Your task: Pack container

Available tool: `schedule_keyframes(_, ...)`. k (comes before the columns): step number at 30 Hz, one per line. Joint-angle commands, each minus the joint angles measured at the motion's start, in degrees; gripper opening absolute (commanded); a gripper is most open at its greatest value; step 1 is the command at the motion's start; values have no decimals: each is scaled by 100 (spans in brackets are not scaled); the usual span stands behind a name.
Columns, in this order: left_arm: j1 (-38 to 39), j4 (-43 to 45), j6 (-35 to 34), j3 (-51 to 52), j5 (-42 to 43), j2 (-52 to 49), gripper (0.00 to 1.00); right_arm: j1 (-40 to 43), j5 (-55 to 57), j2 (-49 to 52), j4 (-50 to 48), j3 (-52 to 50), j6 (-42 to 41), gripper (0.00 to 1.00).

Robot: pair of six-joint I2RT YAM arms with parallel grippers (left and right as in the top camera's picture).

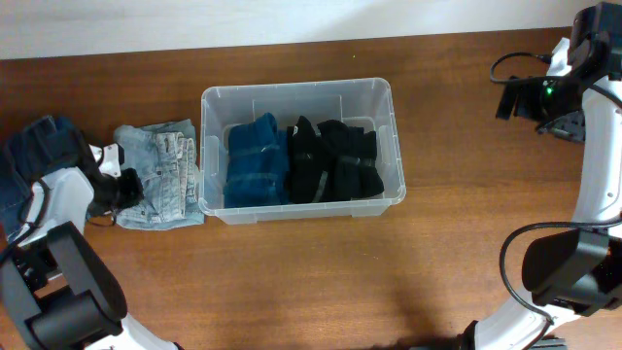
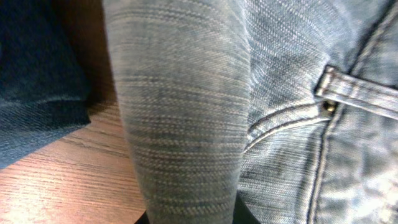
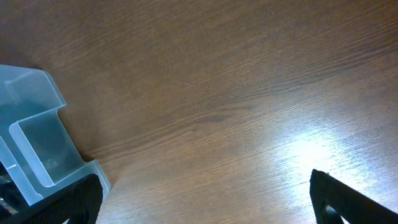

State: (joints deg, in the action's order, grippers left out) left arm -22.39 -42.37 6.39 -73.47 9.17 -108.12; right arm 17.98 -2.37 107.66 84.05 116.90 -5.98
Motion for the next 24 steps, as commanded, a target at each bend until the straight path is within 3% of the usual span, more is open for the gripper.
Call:
schedule_keyframes(1, 61, -142, -96, -560, 494, 61, 0, 4, 50, -46, 13, 31, -2, 99)
schedule_keyframes(12, 66, -988, -732, -2002, 616, 487, 1, 4, 50, -46, 13, 31, -2, 99)
schedule_keyframes(20, 160, -1845, -883, -3432, 1561, 872, 1, 4, 50, -46, 13, 31, -2, 98)
schedule_keyframes(24, 468, -1906, -1296, -4039, 2033, 1108, 1, 4, 50, -46, 13, 31, -2, 99)
